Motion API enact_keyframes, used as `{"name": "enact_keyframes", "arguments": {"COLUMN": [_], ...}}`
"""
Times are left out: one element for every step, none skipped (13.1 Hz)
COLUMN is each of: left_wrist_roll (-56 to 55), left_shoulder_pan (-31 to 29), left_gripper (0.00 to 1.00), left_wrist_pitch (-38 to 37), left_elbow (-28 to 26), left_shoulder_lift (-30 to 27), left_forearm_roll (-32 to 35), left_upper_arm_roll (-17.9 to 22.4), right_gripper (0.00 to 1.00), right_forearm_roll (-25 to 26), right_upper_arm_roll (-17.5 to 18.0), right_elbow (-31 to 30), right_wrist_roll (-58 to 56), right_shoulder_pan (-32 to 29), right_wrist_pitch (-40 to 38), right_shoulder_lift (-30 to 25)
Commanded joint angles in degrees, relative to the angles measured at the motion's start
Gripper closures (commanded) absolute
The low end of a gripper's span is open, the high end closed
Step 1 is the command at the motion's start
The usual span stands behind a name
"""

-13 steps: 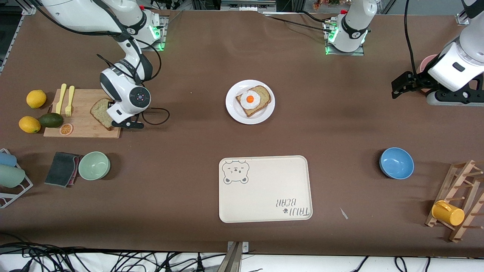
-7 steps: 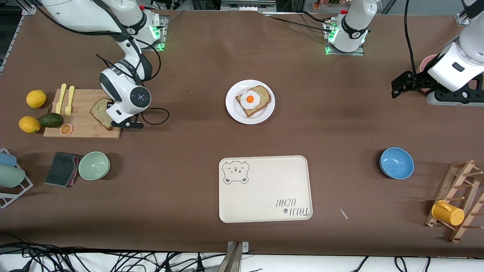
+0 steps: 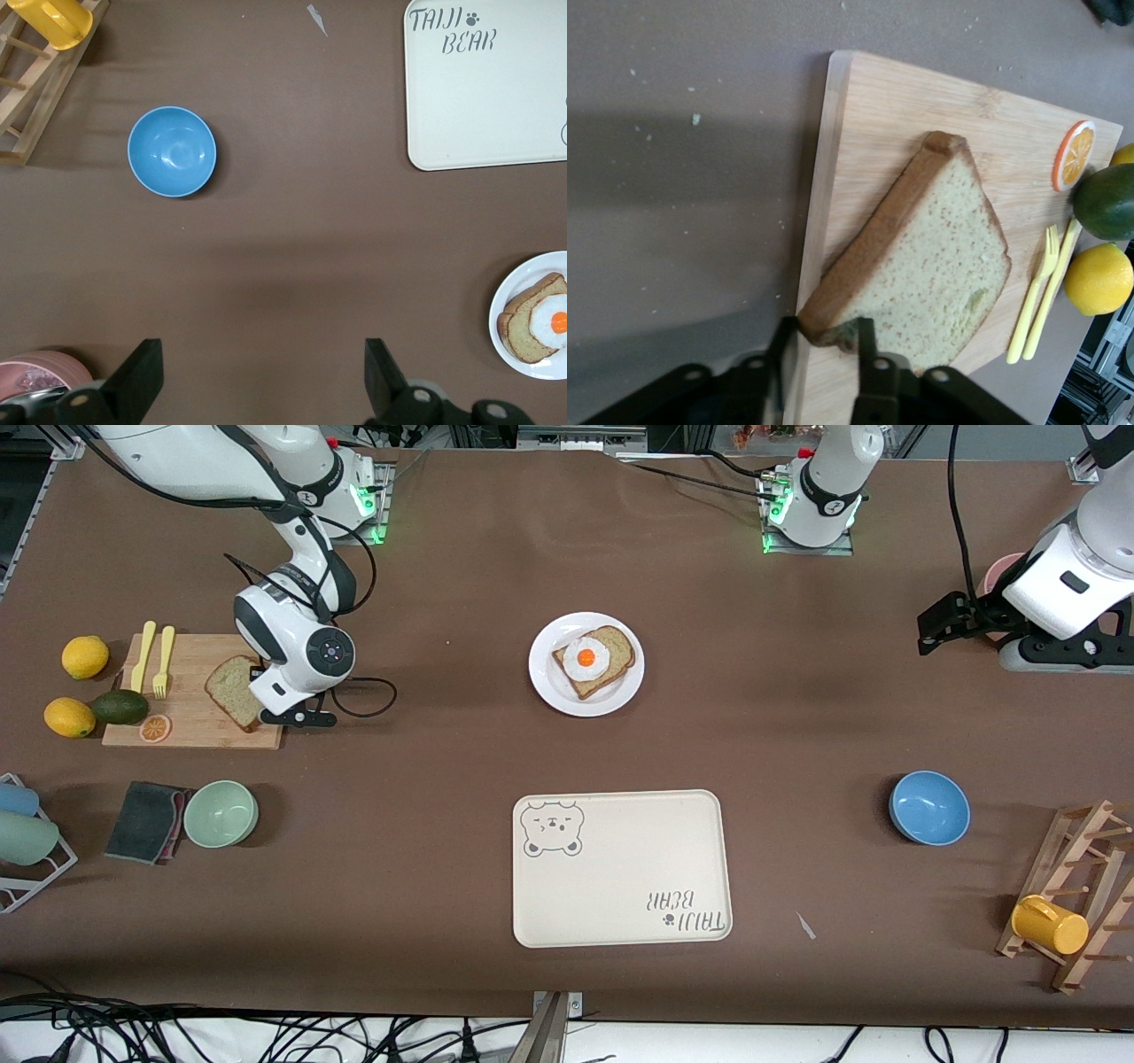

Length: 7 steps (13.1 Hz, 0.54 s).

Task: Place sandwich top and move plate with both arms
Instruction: 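Lift the bread slice with the right gripper and carry it to the plate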

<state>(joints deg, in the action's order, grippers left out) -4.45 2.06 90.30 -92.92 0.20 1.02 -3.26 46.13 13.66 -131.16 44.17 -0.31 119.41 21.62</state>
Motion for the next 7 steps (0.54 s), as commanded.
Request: {"name": "enact_keyframes", "arguments": {"left_wrist_roll": [1.4,1.4,1.4,1.4,1.4,1.4,1.4], "left_shoulder_pan": [-0.6,-0.6,-0.6,-0.6,-0.6,-0.6,-0.6], "left_gripper": [0.00,0.00,0.00,0.00,0.00,0.00,0.00], "left_wrist_pitch": [-1.3,-1.3,-1.3,-1.3,-1.3,-1.3,-1.3], "left_elbow": [1.6,1.6,1.6,1.6,1.6,1.6,1.6], "left_shoulder_lift": [0.5,0.5,0.5,0.5,0.5,0.5,0.5], "left_forearm_roll": [-1.4,-1.4,-1.4,-1.4,-1.4,-1.4,-1.4], "left_upper_arm_roll": [-0.2,-0.2,-0.2,-0.2,-0.2,-0.2,-0.2], "right_gripper": [0.95,1.00,1.00,1.00,1.00,1.00,1.00], "right_forearm_roll": [1.2,1.2,1.2,1.2,0.7,-0.4,-2.9], "right_upper_arm_roll": [0.7,1.3,1.8,3.1,4.4,5.8,8.7], "right_elbow": [0.0,0.0,0.2,0.4,1.4,2.8,5.3], "right_wrist_roll": [1.4,2.0,3.0,3.7,3.4,3.0,3.0], "right_shoulder_pan": [0.0,0.0,0.0,0.0,0.0,0.0,0.0], "right_wrist_pitch": [-1.0,-1.3,-2.2,-3.5,-5.9,-9.3,-12.7], "right_shoulder_lift": [-0.3,-0.6,-0.6,-0.8,-2.1,-2.7,-2.6]}}
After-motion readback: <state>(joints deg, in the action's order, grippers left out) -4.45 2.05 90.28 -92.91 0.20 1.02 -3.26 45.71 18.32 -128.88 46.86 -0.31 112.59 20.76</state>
